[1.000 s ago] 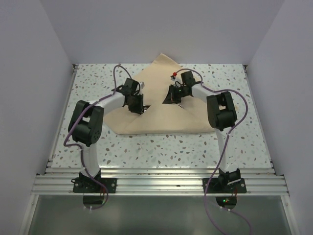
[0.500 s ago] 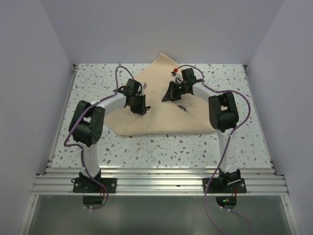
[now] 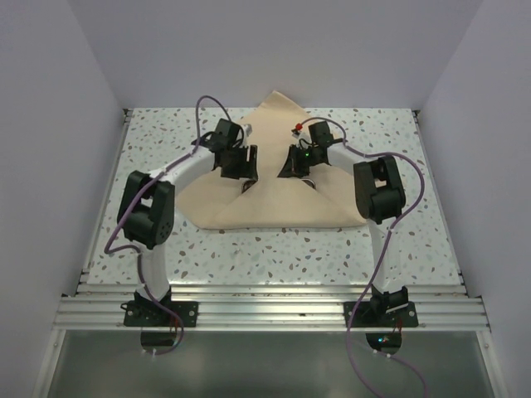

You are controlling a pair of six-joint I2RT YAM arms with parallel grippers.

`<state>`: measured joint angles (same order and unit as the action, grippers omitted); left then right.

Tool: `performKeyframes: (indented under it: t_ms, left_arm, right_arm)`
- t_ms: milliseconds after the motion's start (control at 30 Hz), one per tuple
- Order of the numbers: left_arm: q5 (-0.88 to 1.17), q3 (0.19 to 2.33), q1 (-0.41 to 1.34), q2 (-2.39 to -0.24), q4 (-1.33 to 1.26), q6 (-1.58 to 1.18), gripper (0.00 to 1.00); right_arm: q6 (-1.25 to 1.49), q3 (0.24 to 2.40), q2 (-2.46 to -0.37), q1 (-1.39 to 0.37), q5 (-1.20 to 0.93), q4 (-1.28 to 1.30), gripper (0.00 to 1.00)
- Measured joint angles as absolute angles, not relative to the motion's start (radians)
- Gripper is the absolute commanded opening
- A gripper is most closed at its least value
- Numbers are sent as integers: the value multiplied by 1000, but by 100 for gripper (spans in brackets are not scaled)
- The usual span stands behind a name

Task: Prepare the surgical pack

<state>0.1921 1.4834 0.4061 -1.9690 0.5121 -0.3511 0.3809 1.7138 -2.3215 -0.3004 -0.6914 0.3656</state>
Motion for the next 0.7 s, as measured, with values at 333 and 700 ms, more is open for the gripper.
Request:
performKeyframes:
  t_ms: [333,700]
  left_arm:
    - [159,1521,312,-1887,534,-369,71]
    - [48,1328,-89,-1818,496,-446,75]
  right_arm:
    - [355,1722,-2321,-299,-691,389,2]
    - [344,1726,-2321,-299,-690,404,1]
